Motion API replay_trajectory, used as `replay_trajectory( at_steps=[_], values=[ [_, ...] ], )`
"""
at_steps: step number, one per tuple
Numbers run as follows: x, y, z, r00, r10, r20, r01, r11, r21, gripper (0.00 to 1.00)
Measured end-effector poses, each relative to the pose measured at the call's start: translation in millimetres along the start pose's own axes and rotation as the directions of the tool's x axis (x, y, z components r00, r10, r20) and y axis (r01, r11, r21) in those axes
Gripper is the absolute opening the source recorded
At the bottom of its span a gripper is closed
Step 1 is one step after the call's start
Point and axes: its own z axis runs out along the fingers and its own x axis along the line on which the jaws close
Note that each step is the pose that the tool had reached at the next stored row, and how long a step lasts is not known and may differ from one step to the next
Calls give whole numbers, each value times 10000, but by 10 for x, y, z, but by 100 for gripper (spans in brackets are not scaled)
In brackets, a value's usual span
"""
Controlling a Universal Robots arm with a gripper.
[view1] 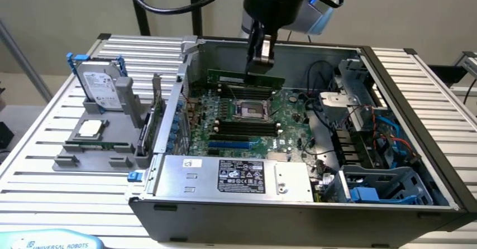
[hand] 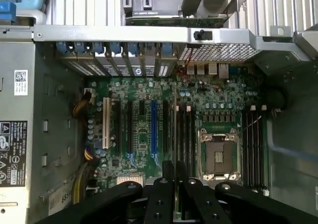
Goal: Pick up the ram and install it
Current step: 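Pick up the ram and move it above insertion slot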
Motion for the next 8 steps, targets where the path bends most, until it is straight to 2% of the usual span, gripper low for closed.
replay_trajectory(
  at_steps=[2,5,8],
  values=[
    [-30,-59,24,10000,-1,2,1,10000,0,14],
    [-65,-72,74,10000,-9,3,9,10000,17,14],
    [-85,-76,120,10000,-43,4,43,9999,98,14]
  ],
)
